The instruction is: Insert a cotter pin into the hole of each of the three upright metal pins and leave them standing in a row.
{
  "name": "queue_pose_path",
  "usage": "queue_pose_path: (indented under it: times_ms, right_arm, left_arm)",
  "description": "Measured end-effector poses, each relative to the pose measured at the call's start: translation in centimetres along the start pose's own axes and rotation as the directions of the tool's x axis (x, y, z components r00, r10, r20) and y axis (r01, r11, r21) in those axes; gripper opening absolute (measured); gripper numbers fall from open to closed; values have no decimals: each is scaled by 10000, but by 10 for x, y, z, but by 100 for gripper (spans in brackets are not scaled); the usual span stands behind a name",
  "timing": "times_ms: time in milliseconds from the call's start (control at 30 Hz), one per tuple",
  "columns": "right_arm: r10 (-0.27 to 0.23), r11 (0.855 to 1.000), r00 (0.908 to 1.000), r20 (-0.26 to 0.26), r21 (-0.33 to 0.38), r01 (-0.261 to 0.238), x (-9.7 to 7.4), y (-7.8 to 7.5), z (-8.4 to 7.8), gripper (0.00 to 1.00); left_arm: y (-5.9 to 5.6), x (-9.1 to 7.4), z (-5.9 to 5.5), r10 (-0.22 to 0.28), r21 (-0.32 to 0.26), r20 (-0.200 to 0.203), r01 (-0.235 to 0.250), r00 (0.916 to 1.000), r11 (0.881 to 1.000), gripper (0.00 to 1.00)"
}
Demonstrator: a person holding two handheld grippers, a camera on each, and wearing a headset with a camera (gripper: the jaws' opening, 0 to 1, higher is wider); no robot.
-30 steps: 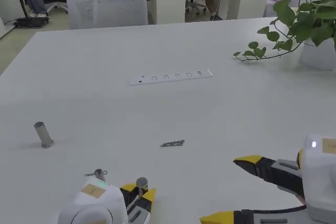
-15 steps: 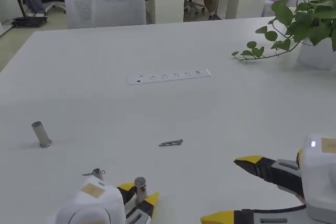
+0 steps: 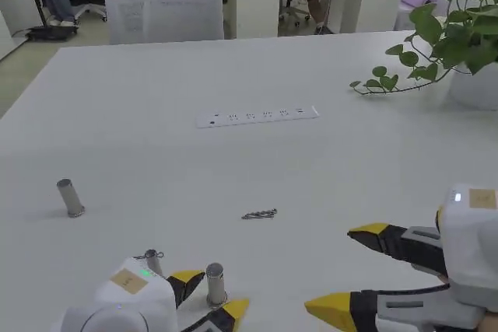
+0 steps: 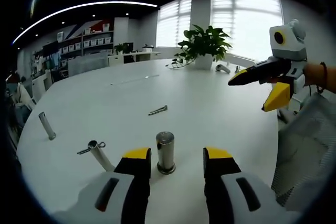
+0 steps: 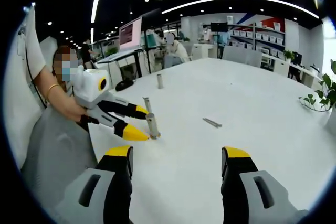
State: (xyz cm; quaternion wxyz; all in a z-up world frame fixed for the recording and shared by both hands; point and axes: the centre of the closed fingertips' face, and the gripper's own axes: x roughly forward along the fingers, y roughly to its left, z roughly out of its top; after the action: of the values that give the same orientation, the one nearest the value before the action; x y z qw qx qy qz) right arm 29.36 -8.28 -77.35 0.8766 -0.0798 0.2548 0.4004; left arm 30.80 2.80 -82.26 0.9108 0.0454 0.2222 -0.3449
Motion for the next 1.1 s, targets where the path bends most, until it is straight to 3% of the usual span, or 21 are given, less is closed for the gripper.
queue_pose_path:
  times_ms: [233, 367, 533, 833, 1100]
  right_arm:
    - [98, 9987, 9994, -323, -500, -114, 11, -11, 7, 55]
    - [161, 9968, 9984, -550, -771, -204, 17, -16, 10, 47]
    - [270, 9946, 9956, -902, -977, -358, 27, -23, 12, 42]
    - [347, 9812, 9839, -1755, -1808, -669, 46, -33, 11, 32]
    - [638, 9670, 9701, -2344, -2256, -1181, 65, -39, 14, 31]
  left_arm:
    - [-8, -13, 7, -441, 383, 224, 432, 9988, 9983, 49]
    - [-10, -18, 9, -586, 351, 199, 579, 9981, 9977, 59]
    - [-11, -26, 14, -701, 411, 471, 682, 9964, 9968, 65]
    - [-14, -32, 18, -1074, 583, 681, 1035, 9919, 9929, 74]
    - [-13, -38, 18, -1390, 325, 786, 1368, 9872, 9901, 85]
